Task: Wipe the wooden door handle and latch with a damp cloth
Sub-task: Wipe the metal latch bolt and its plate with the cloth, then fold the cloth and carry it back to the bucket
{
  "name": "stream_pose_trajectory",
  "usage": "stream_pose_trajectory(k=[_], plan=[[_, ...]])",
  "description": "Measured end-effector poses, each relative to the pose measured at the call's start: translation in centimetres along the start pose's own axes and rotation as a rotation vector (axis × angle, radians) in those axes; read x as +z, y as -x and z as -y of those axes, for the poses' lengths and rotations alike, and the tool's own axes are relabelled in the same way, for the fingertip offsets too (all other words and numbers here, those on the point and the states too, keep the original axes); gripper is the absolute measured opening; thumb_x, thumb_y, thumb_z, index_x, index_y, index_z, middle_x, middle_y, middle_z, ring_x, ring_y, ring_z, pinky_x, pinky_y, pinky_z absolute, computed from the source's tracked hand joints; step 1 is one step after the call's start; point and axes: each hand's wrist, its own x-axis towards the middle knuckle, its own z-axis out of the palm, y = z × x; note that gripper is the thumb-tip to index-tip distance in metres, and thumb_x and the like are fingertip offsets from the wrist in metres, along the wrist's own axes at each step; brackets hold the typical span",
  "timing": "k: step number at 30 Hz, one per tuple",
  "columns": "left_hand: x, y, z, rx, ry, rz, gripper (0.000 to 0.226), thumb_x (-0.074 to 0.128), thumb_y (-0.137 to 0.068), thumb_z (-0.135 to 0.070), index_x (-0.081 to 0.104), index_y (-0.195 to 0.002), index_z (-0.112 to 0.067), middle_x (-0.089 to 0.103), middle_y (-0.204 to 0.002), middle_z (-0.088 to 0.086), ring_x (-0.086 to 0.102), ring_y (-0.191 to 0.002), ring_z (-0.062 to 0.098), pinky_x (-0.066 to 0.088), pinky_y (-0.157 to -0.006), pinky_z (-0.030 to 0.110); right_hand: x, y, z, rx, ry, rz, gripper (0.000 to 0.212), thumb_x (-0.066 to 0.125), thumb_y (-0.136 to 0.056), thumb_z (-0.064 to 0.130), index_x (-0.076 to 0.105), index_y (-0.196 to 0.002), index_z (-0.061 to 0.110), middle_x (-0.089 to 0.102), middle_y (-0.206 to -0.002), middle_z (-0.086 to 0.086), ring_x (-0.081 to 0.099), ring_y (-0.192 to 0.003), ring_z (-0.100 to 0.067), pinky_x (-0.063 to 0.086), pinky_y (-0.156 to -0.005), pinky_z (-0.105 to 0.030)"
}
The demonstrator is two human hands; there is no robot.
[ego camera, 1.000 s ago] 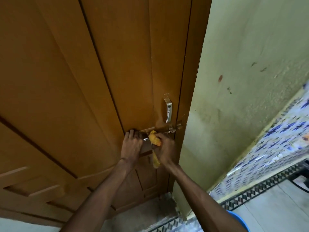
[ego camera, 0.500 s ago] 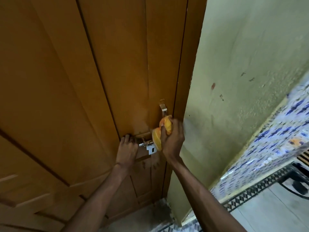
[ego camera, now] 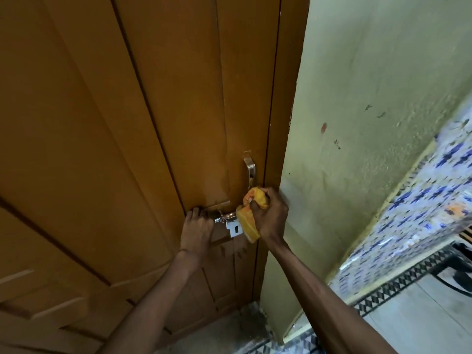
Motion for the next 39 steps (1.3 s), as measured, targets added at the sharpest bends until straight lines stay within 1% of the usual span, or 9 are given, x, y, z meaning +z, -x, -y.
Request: stream_pose_trajectory(k=[3,7,11,14,17,21,25,33,39], plan=[[-1.3,2.2,-0.8,-0.119,0.178,-0.006,0.028,0.057,-0.09,-0.004,0.072,-0.11,-0.015,0.072,-0.112,0.006,0.056,-0.12,0.024,0.043,-0.101,0.035,-2.5,0.9,-0.5,0.178,-0.091,0.062,0.027,0.076,-0.08,0.017,0.067,-0.106,0.017,0.068,-0.101,0.005,0.063,-0.093,-0.013,0.055,-0.081,-0.026],[-2.2,5.8,-3.2,-0.256,1.04,-0.056,0.019,0.059,-0.098,-0.013,0.076,-0.104,-0.019,0.077,-0.101,0.005,0.071,-0.094,0.02,0.048,-0.07,0.023,-8.1,4.6,-1.4,0.599,-0.376,0.157,0.036,0.079,-0.073,0.02,0.067,-0.107,0.017,0.073,-0.098,-0.001,0.069,-0.09,-0.018,0.054,-0.079,-0.03],[-3.0,9.6,-8.3,-0.412,1.835,0.467,0.045,0.045,-0.101,-0.049,0.071,-0.115,-0.014,0.074,-0.112,0.008,0.068,-0.102,0.021,0.051,-0.082,0.029,-15.2,9.1,-3.1,0.999,-0.751,0.423,0.029,0.068,-0.081,0.025,0.071,-0.097,0.001,0.075,-0.08,-0.011,0.071,-0.074,-0.025,0.059,-0.073,-0.037],[-2.8,12.9,-13.1,-0.356,1.928,0.788,0.058,0.044,-0.095,-0.062,0.072,-0.115,-0.016,0.075,-0.106,0.003,0.068,-0.099,0.02,0.048,-0.095,0.038,-20.7,11.6,-5.9,1.126,-1.026,0.491,0.048,0.052,-0.094,0.042,0.077,-0.086,0.001,0.075,-0.087,-0.02,0.074,-0.08,-0.031,0.058,-0.083,-0.044],[-3.4,15.5,-18.5,-0.366,1.926,0.764,0.036,0.062,-0.093,-0.043,0.075,-0.104,-0.011,0.076,-0.094,0.0,0.066,-0.082,0.012,0.047,-0.076,0.028,-25.9,13.7,-9.4,1.126,-1.076,0.571,0.062,0.054,-0.089,0.052,0.072,-0.107,-0.005,0.067,-0.115,-0.03,0.069,-0.102,-0.039,0.053,-0.091,-0.053],[-5.3,18.8,-26.3,-0.43,1.966,0.737,0.024,0.067,-0.092,-0.017,0.072,-0.112,-0.004,0.075,-0.099,0.012,0.069,-0.076,0.01,0.051,-0.058,0.015,-33.4,15.8,-15.1,1.08,-0.941,0.702,0.077,0.097,-0.043,0.021,0.07,-0.112,0.0,0.07,-0.111,-0.027,0.071,-0.096,-0.037,0.06,-0.076,-0.047],[-6.7,21.9,-33.2,-0.459,1.96,0.845,0.035,0.072,-0.088,-0.026,0.07,-0.115,-0.004,0.073,-0.099,0.007,0.067,-0.089,0.017,0.049,-0.085,0.031,-39.4,16.3,-19.2,1.065,-0.808,0.776,0.062,0.079,-0.071,0.007,0.057,-0.129,0.001,0.064,-0.124,-0.026,0.065,-0.11,-0.039,0.054,-0.092,-0.05],[-10.6,23.6,-40.8,-0.545,1.945,0.406,0.021,0.072,-0.087,-0.004,0.069,-0.105,-0.014,0.068,-0.06,-0.007,0.066,-0.064,0.012,0.055,-0.065,0.028,-44.6,14.7,-24.1,1.004,-0.733,0.71,0.035,0.061,-0.09,0.013,0.061,-0.123,-0.001,0.068,-0.119,-0.022,0.066,-0.109,-0.034,0.054,-0.094,-0.044],[-11.6,20.8,-44.1,-0.614,2.018,0.406,0.021,0.07,-0.09,-0.007,0.07,-0.111,-0.011,0.07,-0.077,0.006,0.067,-0.074,0.017,0.056,-0.065,0.028,-44.8,11.8,-27.4,0.914,-0.57,0.73,0.045,0.059,-0.09,0.039,0.063,-0.125,0.01,0.071,-0.119,-0.011,0.065,-0.114,-0.028,0.047,-0.103,-0.048]])
